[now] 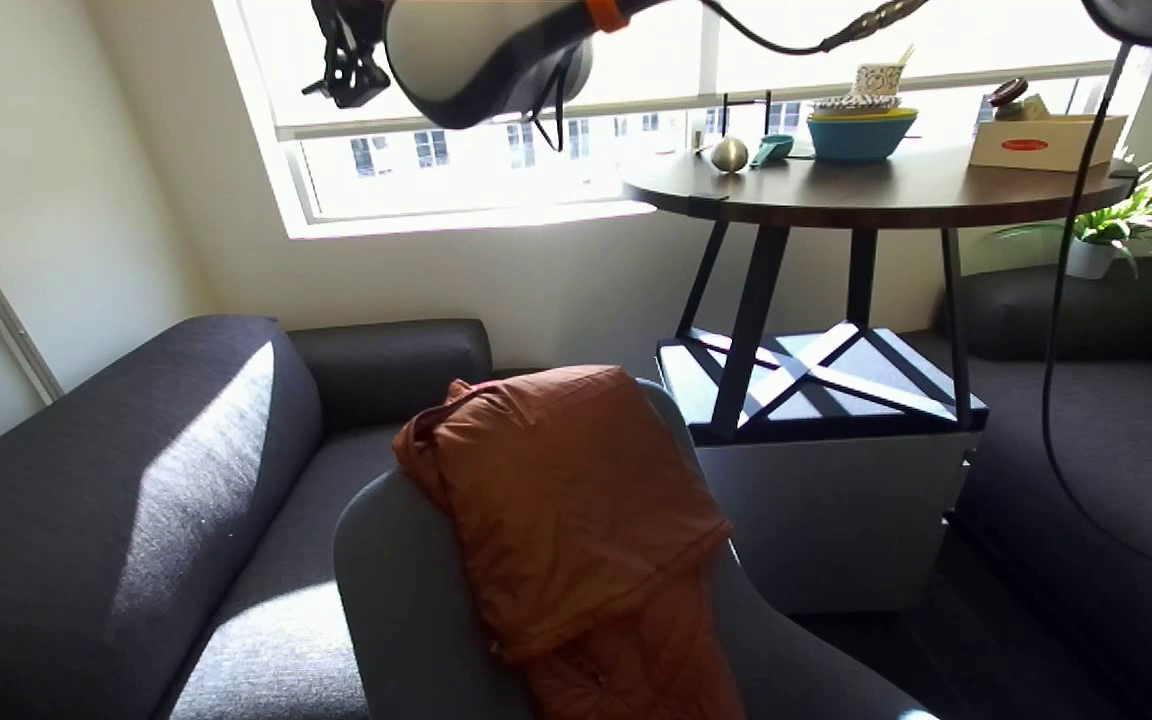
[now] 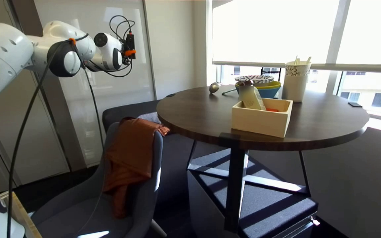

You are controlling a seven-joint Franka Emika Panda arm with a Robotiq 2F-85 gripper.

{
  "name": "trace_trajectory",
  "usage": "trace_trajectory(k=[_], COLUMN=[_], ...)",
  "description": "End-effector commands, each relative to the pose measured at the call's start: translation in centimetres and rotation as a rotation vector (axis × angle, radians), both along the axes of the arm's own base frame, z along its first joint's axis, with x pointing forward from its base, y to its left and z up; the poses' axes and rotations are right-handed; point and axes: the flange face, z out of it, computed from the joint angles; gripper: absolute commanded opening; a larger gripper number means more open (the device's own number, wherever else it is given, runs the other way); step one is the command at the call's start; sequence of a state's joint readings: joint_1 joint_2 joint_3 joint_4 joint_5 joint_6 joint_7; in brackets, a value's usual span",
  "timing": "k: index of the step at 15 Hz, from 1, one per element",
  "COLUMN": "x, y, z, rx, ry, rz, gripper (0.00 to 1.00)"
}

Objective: Hang the towel over the chair

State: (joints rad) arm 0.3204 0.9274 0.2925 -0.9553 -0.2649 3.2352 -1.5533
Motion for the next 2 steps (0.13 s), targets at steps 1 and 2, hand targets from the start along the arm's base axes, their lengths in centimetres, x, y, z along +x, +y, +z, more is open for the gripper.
trace_trajectory(k=[1, 2], x=[-2.9, -1.3], y=[-2.8, -1.5], z=[6.0, 4.1], rx=[0.184, 0.129], ry=[-0.105, -0.058], rz=[0.054, 0.025], gripper=[1.00, 1.00])
